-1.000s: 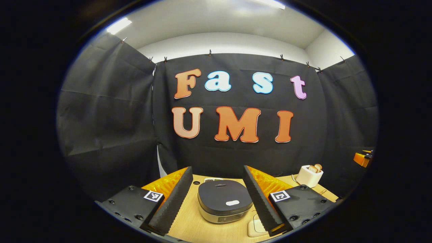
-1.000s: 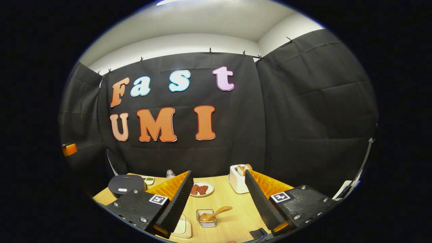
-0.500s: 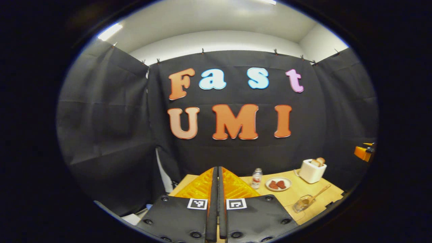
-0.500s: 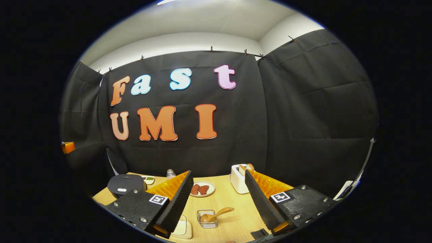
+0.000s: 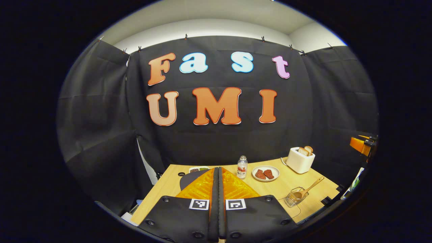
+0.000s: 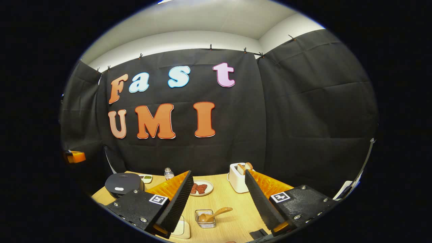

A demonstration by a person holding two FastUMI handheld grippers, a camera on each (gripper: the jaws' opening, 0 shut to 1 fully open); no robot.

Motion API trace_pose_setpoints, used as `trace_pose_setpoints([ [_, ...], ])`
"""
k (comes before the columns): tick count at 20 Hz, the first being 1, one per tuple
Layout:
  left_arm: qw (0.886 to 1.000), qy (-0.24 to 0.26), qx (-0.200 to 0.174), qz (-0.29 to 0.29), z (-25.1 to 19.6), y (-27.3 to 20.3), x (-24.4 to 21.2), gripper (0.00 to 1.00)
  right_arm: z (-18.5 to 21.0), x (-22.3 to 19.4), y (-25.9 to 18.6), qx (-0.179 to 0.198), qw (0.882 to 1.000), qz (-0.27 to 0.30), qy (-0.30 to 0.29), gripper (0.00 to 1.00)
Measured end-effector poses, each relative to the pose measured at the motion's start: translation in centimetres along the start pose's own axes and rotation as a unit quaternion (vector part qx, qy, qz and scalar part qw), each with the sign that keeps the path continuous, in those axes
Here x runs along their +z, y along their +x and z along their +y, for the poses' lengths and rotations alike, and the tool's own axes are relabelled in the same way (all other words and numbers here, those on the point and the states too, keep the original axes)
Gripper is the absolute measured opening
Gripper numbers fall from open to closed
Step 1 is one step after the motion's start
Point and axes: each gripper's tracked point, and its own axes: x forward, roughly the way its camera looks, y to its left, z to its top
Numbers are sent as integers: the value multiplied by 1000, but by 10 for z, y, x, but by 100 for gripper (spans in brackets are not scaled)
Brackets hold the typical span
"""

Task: Close the left gripper, press the button to open the rice cooker; take a wooden spoon from the chopstick holder with the right hand, scoop a spoonful of rice and pour it into the rice cooker, then put the wooden spoon back into the chopstick holder.

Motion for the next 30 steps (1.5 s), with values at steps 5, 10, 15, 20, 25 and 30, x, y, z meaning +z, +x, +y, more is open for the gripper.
trace_pose_setpoints([
  [5,998,-3,-27,54,-14,48,-52,5,-13,-8,1,-14,1000,8,3,95],
  [10,995,7,-31,94,-13,88,-98,4,-28,-20,0,-34,999,24,8,95],
  [15,989,-8,-26,143,-7,116,-145,1,-39,-24,-3,-52,998,31,-3,95],
  [20,984,-21,-21,178,-4,115,-173,4,-42,-28,-4,-55,998,39,-1,95],
  [25,981,-8,-26,192,-6,119,-176,1,-40,-34,0,-51,998,46,-6,95],
  [30,975,-58,-36,212,-3,119,-177,5,-33,-41,-2,-41,998,50,-7,95],
])
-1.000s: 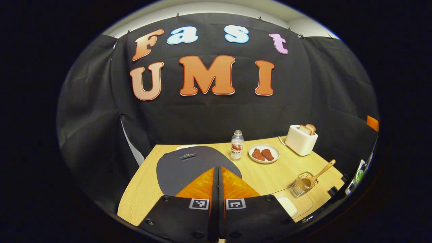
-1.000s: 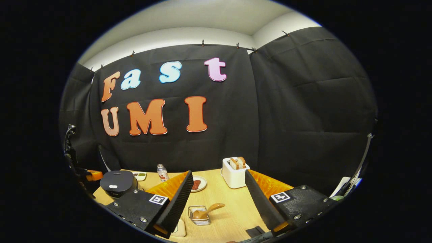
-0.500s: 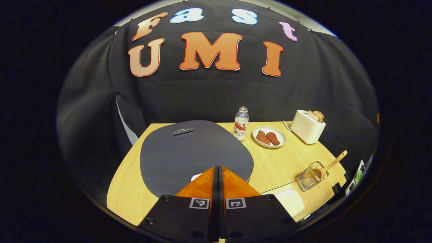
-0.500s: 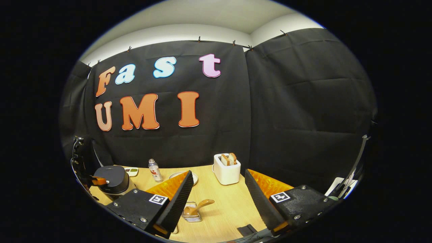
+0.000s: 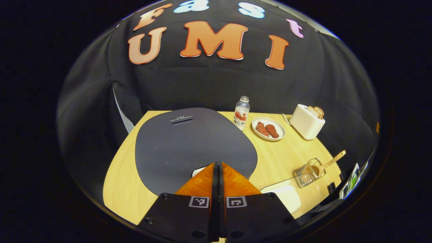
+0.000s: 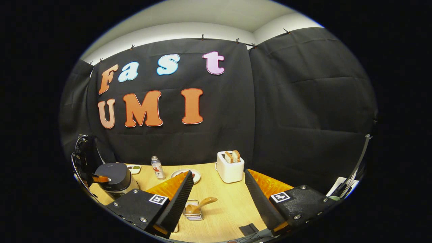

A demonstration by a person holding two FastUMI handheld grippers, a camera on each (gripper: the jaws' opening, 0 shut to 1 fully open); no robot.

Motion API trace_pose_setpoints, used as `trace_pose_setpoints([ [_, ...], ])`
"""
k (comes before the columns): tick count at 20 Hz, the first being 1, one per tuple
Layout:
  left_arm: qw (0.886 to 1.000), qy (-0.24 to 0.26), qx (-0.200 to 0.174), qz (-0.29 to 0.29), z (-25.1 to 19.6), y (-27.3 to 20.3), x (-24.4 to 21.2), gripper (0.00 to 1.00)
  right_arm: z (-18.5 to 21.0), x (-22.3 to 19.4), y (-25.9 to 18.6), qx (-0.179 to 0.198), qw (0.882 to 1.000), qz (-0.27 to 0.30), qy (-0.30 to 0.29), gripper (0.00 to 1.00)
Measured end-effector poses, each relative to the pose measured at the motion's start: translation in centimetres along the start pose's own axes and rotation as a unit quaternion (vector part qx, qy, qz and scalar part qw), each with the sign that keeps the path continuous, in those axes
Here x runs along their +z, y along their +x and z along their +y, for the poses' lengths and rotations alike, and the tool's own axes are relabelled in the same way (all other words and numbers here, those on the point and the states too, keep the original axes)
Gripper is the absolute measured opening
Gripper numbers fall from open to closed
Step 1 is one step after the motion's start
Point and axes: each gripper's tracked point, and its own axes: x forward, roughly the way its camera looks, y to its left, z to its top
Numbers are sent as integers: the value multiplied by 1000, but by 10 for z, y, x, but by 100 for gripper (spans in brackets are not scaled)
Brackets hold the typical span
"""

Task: Close the left gripper, press the button to open the rice cooker; take a wooden spoon from the chopstick holder with the right hand, scoop a spoonful of rice and pour it into the rice cooker, then put the wooden spoon back into the chopstick holder.

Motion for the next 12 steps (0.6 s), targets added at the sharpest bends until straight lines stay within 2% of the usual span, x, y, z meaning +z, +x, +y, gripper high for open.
trace_pose_setpoints([
  [1,1000,10,5,-10,1,-2,5,8,1,0,-1,3,1000,-1,1,100],
  [2,999,23,13,-22,2,-4,9,2,1,0,-2,3,1000,-3,1,95],
  [4,998,37,31,-49,-2,-22,30,7,-1,1,-2,-1,1000,-9,-2,95],
  [5,995,39,38,-77,-2,-34,50,5,-2,1,-2,-2,1000,-11,-3,95],
  [9,983,31,48,-173,1,-96,119,5,0,-2,-2,6,1000,-18,14,95],
  [10,980,23,47,-191,2,-108,129,7,1,-3,-1,8,1000,-21,17,100],
  [11,977,17,50,-205,4,-123,140,5,1,-7,3,8,1000,-22,20,95],
  [12,974,15,57,-217,9,-136,145,5,1,-10,7,9,999,-24,21,95],
])
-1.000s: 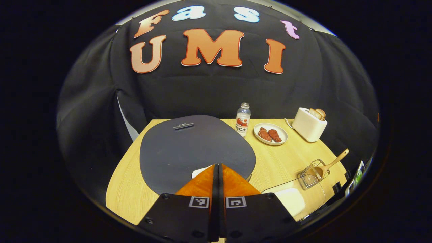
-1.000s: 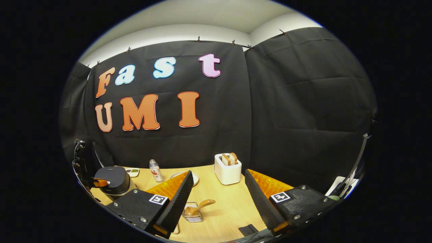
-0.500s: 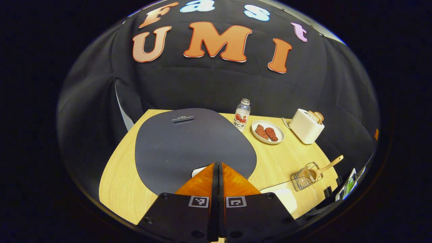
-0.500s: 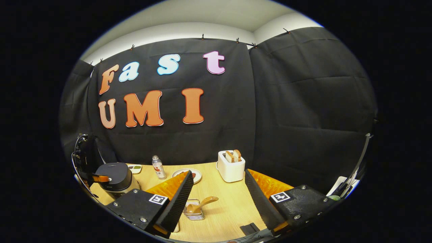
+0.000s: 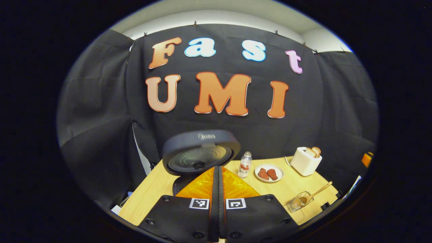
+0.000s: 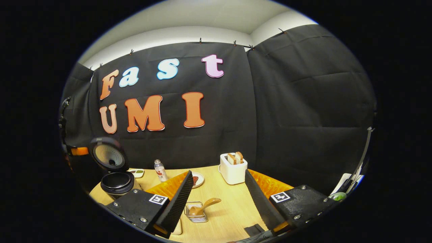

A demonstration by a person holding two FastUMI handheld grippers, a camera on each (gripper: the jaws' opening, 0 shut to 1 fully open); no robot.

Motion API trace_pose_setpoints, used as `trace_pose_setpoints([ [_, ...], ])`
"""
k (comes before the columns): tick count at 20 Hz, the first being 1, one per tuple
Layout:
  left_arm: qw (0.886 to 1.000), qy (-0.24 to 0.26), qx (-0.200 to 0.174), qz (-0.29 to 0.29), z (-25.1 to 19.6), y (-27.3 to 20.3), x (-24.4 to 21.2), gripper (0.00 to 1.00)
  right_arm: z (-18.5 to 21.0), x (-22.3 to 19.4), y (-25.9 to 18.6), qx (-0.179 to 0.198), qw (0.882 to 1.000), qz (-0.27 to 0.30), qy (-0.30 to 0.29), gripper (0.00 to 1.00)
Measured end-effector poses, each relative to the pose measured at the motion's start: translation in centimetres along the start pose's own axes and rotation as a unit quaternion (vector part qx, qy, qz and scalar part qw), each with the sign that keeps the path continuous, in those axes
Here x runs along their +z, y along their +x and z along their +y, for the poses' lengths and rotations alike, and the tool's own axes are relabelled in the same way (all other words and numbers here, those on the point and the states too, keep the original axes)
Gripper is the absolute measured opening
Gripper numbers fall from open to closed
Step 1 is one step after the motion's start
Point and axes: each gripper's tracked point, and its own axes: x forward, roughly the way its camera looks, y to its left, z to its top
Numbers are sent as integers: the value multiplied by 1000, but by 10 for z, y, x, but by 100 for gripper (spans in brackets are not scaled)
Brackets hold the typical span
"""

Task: Close the left gripper, press the button to open the rice cooker; take a wooden spoon from the chopstick holder with the right hand, scoop a spoonful of rice and pour it into the rice cooker, then put the wooden spoon back into the chopstick holder.

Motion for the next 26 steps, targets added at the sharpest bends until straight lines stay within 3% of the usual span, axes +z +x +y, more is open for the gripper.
trace_pose_setpoints([
  [4,998,8,37,-48,23,-34,38,5,6,-26,25,17,1000,-12,-2,95],
  [9,994,25,77,-72,49,-69,54,11,13,-90,62,37,998,40,38,95],
  [10,993,28,85,-75,55,-76,55,19,15,-103,69,38,997,52,38,95],
  [14,992,9,103,-75,69,-101,52,66,9,-149,94,30,991,99,89,95],
  [16,991,-4,114,-75,76,-111,52,69,12,-170,103,30,985,122,118,95],
  [19,987,-8,138,-82,92,-128,53,100,22,-182,107,43,976,138,163,95],
  [21,984,-4,154,-85,100,-135,54,100,27,-191,111,44,965,156,204,91],
  [22,983,-5,160,-86,104,-137,54,99,27,-196,112,42,960,162,226,75],
  [23,983,-6,164,-85,106,-138,53,99,26,-196,113,42,954,164,246,77],
  [26,981,-10,176,-74,112,-142,45,98,33,-201,115,56,948,168,263,53],
])
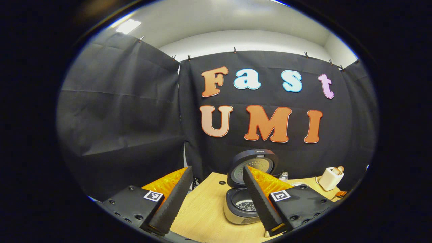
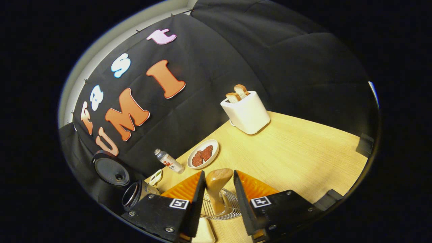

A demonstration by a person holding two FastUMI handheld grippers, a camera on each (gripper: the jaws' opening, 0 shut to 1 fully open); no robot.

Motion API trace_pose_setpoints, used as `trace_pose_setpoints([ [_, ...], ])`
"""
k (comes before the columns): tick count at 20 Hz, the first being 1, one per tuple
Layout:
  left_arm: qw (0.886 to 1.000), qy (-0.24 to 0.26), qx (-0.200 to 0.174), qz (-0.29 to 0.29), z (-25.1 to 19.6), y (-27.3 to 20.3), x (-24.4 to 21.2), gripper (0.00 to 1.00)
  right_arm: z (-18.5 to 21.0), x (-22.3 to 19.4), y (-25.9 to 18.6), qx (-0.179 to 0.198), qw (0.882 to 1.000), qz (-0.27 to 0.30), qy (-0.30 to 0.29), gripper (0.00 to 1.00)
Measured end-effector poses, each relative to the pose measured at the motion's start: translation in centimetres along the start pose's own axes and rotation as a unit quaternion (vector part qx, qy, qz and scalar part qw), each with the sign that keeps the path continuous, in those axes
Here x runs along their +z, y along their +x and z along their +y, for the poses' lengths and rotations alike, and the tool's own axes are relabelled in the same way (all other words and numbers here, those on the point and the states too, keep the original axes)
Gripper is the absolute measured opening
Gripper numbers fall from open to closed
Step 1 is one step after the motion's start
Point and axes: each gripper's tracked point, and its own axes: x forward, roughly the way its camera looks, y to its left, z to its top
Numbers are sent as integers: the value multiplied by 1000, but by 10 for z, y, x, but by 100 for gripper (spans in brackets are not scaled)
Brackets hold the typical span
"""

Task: Close the left gripper, press the button to open the rice cooker; take a wooden spoon from the chopstick holder with the right hand, scoop a spoonful of rice and pour it into the rice cooker, then put the wooden spoon back into the chopstick holder.

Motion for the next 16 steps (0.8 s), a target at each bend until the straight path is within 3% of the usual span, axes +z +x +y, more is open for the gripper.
trace_pose_setpoints([
  [2,1000,-5,3,7,2,0,-4,100,8,-2,0,18,1000,10,11,37],
  [4,1000,-9,3,14,2,-1,-10,99,17,3,2,27,999,10,28,29],
  [7,1000,-2,7,19,6,-1,-14,98,31,3,1,30,1000,0,-4,19],
  [8,1000,-3,6,18,6,0,-13,98,38,8,-1,34,999,-6,-14,12],
  [9,1000,-4,3,16,6,0,-10,98,45,15,-4,37,999,-11,-20,16],
  [16,1000,6,-16,5,16,12,-7,99,109,64,-54,59,989,-69,-119,16],
])
